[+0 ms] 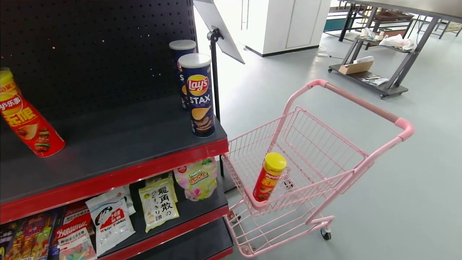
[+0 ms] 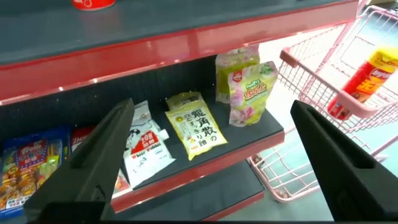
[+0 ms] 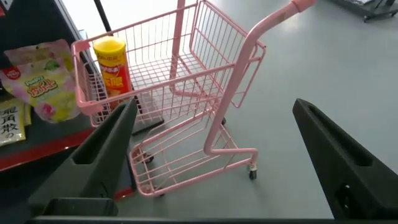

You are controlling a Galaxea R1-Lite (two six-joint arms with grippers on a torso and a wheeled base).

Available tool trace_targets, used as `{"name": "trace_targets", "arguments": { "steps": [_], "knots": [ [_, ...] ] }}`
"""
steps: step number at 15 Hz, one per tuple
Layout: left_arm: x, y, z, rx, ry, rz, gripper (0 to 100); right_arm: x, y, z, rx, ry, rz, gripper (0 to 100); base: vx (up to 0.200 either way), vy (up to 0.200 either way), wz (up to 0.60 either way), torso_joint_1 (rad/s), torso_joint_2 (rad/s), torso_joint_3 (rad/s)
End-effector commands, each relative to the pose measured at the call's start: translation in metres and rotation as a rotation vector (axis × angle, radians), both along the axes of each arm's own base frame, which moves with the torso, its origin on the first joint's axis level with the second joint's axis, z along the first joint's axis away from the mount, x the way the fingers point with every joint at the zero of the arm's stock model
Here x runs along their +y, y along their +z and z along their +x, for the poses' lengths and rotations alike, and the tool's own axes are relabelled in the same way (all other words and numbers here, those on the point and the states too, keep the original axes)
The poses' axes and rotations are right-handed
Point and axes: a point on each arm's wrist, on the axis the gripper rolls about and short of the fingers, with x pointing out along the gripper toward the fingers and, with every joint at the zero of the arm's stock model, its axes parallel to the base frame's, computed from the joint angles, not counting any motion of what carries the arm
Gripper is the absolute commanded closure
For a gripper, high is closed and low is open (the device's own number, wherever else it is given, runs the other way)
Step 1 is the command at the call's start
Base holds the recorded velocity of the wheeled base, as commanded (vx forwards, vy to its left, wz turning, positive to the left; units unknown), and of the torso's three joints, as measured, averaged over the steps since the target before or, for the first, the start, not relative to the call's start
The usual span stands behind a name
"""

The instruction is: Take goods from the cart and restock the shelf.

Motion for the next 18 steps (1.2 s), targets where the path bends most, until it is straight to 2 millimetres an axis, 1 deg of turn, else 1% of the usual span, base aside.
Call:
{"name": "trace_targets", "arguments": {
  "steps": [1, 6, 12, 14, 18],
  "knots": [
    [0.0, 0.0, 0.0001, 0.001, 0.0, 0.0, 0, 0.0, 0.0, 0.0, 0.0, 0.0, 0.001, 0, 0.0, 0.0, 0.0, -0.134, 0.38, 0.207],
    [0.0, 0.0, 0.0001, 0.001, 0.0, 0.0, 0, 0.0, 0.0, 0.0, 0.0, -0.002, 0.001, 0, 0.0, 0.0, 0.0, -0.146, 0.4, 0.25],
    [0.0001, 0.0, 0.0001, 0.001, 0.005, 0.001, 0, 0.0, 0.0, 0.0, 0.0, -0.002, 0.0, 0, 0.0, 0.0, 0.0, -0.181, 0.54, 0.359],
    [0.0007, 0.0, 0.0001, 0.001, 0.033, 0.001, 0, 0.0, 0.0005, -0.0001, -0.002, -0.002, 0.0, 0, 0.0, 0.0, 0.0, -0.144, 0.52, 0.366],
    [0.0007, 0.0, 0.0001, 0.001, 0.033, 0.001, 0, 0.0, 0.0, 0.0, 0.0, 0.0, -0.002, 0, 0.0, 0.0, 0.0, -0.115, 0.47, 0.344]
  ]
}}
